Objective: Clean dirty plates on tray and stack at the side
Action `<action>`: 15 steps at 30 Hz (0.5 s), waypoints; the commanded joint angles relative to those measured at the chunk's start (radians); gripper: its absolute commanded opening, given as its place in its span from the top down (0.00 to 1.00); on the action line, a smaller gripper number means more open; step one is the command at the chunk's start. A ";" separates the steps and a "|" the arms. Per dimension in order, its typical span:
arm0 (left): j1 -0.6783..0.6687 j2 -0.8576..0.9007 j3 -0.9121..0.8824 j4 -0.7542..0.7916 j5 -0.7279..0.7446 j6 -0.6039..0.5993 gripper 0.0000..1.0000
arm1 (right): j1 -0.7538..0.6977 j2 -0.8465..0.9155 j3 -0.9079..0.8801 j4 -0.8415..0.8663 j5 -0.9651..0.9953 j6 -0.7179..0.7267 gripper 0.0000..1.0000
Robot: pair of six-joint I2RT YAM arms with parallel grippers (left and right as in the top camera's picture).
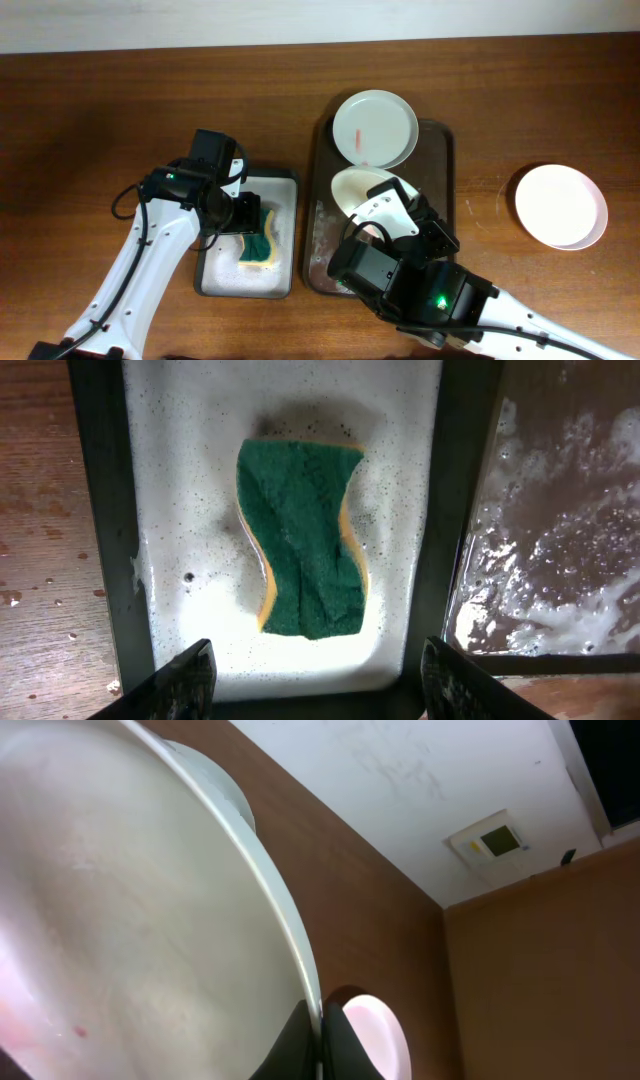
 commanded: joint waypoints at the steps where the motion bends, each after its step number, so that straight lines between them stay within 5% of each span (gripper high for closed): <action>1: 0.006 -0.017 0.004 0.006 0.039 0.008 0.39 | 0.004 -0.008 0.028 -0.001 0.032 0.074 0.96; 3: 0.006 -0.017 0.004 0.006 0.040 0.009 0.39 | 0.003 -0.003 0.027 -0.018 0.031 0.238 0.96; 6: 0.006 -0.017 0.004 0.005 0.040 0.009 0.38 | -0.014 0.024 0.027 -0.043 0.037 0.249 0.96; 10: 0.006 -0.017 0.004 0.006 0.040 0.009 0.33 | -0.015 0.026 0.028 -0.056 0.282 0.054 0.96; 15: 0.006 -0.017 0.004 0.006 0.040 0.009 0.32 | -0.016 0.034 0.028 -0.005 0.117 -0.057 0.96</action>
